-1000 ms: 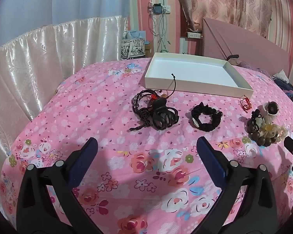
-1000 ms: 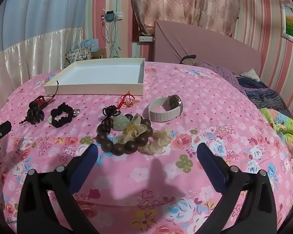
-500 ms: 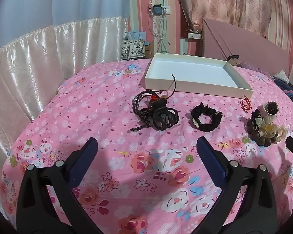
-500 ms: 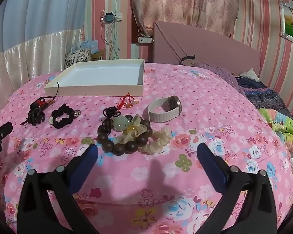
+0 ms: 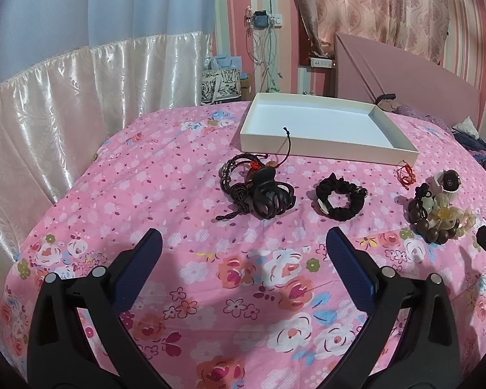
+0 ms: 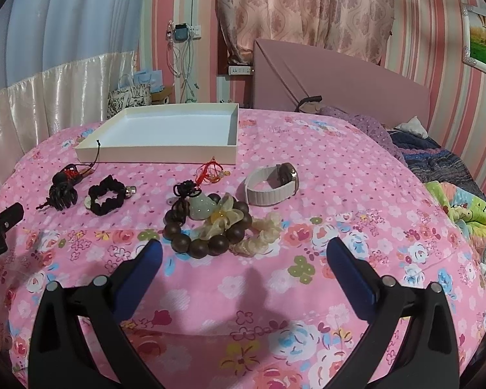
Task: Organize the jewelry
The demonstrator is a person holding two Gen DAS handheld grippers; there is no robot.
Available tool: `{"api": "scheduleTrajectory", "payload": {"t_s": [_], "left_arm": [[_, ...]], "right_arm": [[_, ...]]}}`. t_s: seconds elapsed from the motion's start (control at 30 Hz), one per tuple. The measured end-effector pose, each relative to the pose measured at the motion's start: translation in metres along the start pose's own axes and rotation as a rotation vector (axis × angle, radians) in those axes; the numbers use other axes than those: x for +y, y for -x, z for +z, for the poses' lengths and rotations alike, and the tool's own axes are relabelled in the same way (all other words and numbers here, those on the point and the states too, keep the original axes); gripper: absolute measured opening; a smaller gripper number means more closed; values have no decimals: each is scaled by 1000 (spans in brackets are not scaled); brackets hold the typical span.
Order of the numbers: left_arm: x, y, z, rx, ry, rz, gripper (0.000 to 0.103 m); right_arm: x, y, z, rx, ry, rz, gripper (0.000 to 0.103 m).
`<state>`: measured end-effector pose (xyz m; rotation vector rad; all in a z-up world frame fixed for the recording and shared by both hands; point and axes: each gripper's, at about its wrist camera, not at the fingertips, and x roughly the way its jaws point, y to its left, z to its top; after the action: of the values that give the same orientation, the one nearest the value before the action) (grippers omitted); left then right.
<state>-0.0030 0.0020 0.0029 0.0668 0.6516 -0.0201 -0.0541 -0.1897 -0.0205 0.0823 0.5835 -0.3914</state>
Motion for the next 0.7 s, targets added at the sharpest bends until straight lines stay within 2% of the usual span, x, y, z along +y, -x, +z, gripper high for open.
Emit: {"api": "scheduleTrajectory", "payload": {"t_s": [0.7], "left_arm": [[0, 2, 0, -8, -2, -2, 100]], "right_arm": [[-1, 0, -2, 1, -2, -8, 101]]}}
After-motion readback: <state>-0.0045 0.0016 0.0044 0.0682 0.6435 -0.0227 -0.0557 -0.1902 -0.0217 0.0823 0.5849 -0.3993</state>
